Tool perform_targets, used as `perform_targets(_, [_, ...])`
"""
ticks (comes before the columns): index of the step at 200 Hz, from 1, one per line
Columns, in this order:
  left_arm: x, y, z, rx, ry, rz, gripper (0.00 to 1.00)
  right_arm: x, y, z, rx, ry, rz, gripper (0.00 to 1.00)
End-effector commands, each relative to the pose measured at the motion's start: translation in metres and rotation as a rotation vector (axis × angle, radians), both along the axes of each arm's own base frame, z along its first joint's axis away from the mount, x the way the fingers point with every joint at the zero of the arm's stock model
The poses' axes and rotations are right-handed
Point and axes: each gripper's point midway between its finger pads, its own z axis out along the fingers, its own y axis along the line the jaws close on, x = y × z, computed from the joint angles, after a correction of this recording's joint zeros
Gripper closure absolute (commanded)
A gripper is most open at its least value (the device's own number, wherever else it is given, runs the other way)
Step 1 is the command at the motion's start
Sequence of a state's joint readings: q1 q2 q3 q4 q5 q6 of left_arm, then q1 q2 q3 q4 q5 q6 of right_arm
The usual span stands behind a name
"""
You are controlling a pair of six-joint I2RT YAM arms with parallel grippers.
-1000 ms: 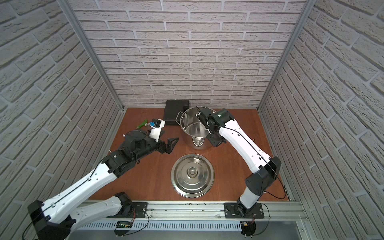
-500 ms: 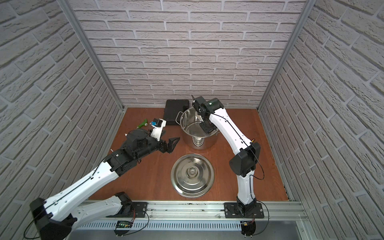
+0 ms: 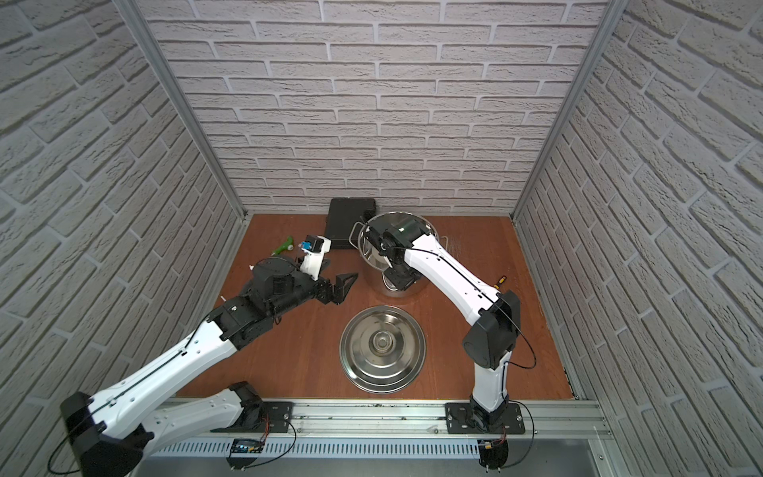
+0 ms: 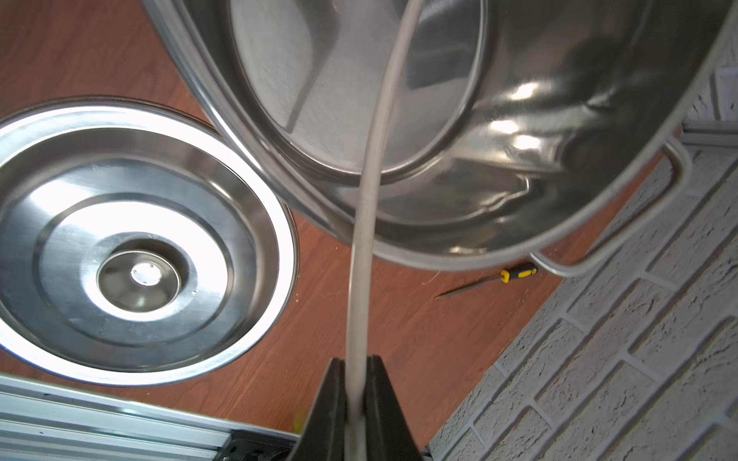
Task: Stir the soup with a spoon
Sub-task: Stir the soup in the pan with a stick.
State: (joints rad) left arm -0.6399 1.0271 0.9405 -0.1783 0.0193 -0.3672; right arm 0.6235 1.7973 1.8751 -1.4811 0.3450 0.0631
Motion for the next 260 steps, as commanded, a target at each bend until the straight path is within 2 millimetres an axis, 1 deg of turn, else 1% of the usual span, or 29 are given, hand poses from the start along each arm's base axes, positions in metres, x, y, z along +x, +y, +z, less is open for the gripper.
perform_targets(1, [0.004, -0.008, 0.02, -0.037, -0.059, -0.021, 0.02, -0.015, -0.025, 0.011, 0.018, -0.037, -0.062, 0.98])
perform_targets(17, [0.005, -0.01, 0.02, -0.042, -0.059, -0.022, 0.02, -0.019, -0.04, 0.009, 0.018, -0.039, -0.093, 0.98])
perform_targets(32, [0.005, -0.01, 0.021, -0.045, -0.059, -0.022, 0.02, -0.017, -0.051, 0.007, 0.023, -0.045, -0.116, 0.98])
perform_targets(53, [0.005, -0.01, 0.022, -0.044, -0.06, -0.024, 0.02, -0.006, -0.063, 0.004, 0.014, -0.045, -0.148, 0.97])
perform_targets(69, [0.004, -0.009, 0.023, -0.043, -0.062, -0.021, 0.02, 0.009, -0.064, 0.005, 0.01, -0.054, -0.161, 0.98])
perform_targets(92, [0.002, -0.006, 0.025, -0.045, -0.064, -0.018, 0.01, 0.035, -0.054, 0.01, 0.023, -0.083, -0.168, 0.98])
perform_targets(102, [0.001, -0.005, 0.026, -0.044, -0.064, -0.014, 0.02, 0.047, -0.047, 0.013, 0.037, -0.093, -0.168, 0.98])
perform_targets(118, [0.0, -0.003, 0.026, -0.042, -0.064, -0.009, 0.02, 0.061, -0.033, 0.011, 0.066, -0.083, -0.163, 0.98])
perform_targets(133, [-0.001, -0.001, 0.027, -0.04, -0.068, -0.003, 0.02, 0.071, -0.017, 0.01, 0.074, -0.078, -0.138, 0.98])
perform_targets(136, [-0.002, -0.001, 0.027, -0.041, -0.068, -0.003, 0.02, 0.071, -0.014, 0.014, 0.08, -0.085, -0.131, 0.98])
perform_targets(138, [-0.002, 0.0, 0.027, -0.041, -0.068, -0.001, 0.02, 0.073, -0.011, 0.007, 0.072, -0.07, -0.127, 0.98])
perform_targets(141, [-0.002, 0.0, 0.027, -0.041, -0.07, 0.001, 0.02, 0.075, -0.007, 0.005, 0.068, -0.064, -0.119, 0.98])
perform_targets(154, [-0.003, 0.002, 0.026, -0.04, -0.069, 0.005, 0.02, 0.078, 0.008, 0.004, 0.067, -0.061, -0.087, 0.98])
perform_targets(180, [-0.004, 0.004, 0.025, -0.041, -0.068, 0.012, 0.02, 0.07, 0.032, 0.001, 0.067, -0.043, -0.037, 0.98])
perform_targets(195, [-0.005, 0.004, 0.025, -0.043, -0.069, 0.013, 0.02, 0.06, 0.039, 0.0, 0.066, -0.034, -0.023, 0.98])
perform_targets(206, [-0.004, 0.005, 0.024, -0.041, -0.071, 0.016, 0.02, 0.052, 0.04, 0.0, 0.063, -0.028, -0.017, 0.98])
perform_targets(220, [-0.003, 0.005, 0.024, -0.042, -0.073, 0.016, 0.02, 0.041, 0.035, 0.003, 0.064, -0.025, -0.021, 0.98])
perform_targets(225, [-0.003, 0.004, 0.024, -0.042, -0.071, 0.014, 0.02, 0.037, 0.033, 0.0, 0.06, -0.014, -0.025, 0.98])
perform_targets(227, [-0.003, 0.004, 0.024, -0.041, -0.073, 0.013, 0.02, 0.034, 0.031, 0.007, 0.07, -0.026, -0.026, 0.98])
perform_targets(230, [-0.003, 0.003, 0.024, -0.042, -0.073, 0.012, 0.02, 0.031, 0.029, 0.009, 0.071, -0.029, -0.027, 0.98])
perform_targets(260, [0.0, 0.0, 0.025, -0.041, -0.076, 0.004, 0.02, 0.002, 0.001, 0.009, 0.033, -0.008, -0.039, 0.98])
